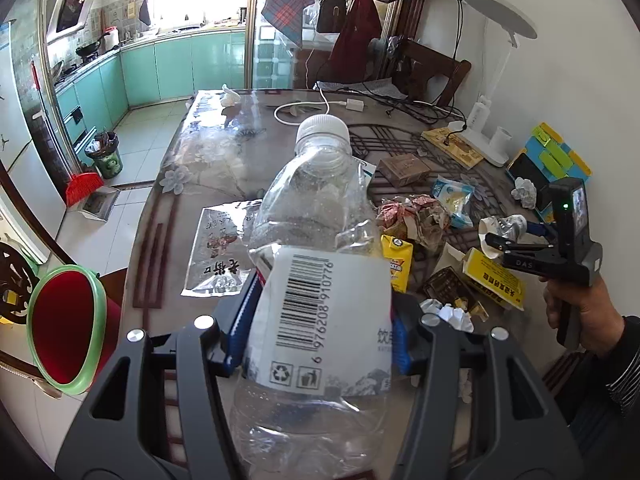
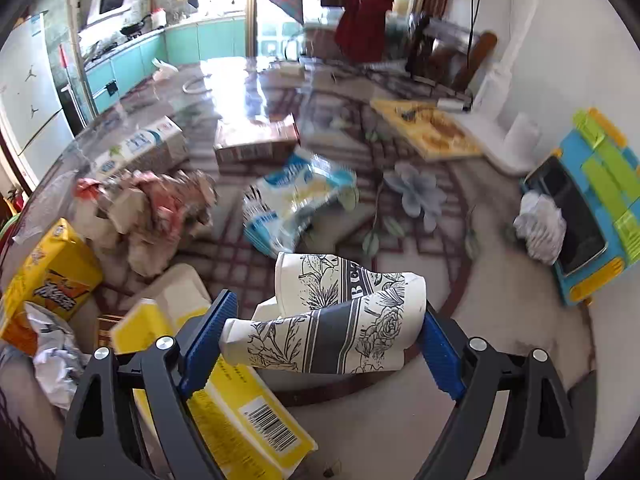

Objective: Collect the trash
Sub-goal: 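Carry the bottle in the left tool and the paper cup in the right tool over the red bin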

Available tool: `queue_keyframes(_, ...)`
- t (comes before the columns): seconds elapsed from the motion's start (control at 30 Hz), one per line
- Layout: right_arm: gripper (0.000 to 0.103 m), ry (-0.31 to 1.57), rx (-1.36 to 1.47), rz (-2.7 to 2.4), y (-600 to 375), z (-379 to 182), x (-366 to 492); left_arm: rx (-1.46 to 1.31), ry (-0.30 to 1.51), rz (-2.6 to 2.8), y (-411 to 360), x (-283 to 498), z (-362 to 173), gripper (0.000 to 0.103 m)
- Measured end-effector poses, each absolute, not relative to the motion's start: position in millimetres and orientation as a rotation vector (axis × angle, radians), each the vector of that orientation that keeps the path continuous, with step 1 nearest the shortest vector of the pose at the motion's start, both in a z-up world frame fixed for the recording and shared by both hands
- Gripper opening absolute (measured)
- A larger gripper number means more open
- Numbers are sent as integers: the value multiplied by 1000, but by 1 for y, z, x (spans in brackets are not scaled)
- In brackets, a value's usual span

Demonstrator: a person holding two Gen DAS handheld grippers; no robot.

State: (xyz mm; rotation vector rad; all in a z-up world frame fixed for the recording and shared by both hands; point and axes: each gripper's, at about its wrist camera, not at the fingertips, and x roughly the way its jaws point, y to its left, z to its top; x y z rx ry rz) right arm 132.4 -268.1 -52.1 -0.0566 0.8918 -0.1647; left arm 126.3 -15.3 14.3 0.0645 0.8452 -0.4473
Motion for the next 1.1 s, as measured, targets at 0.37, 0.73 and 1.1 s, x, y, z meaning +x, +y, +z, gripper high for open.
queue_keyframes(0.37, 83, 688, -172, 13, -157, 35, 114, 30, 775, -255, 70, 136, 33, 54)
queue_keyframes(0.73, 83, 641, -185, 212, -18, 58, 150, -18, 806, 27, 208, 195, 1, 54)
queue_keyframes(1.1, 83, 651, -215, 354, 92, 45, 195, -131, 920, 187, 305, 215, -60, 56)
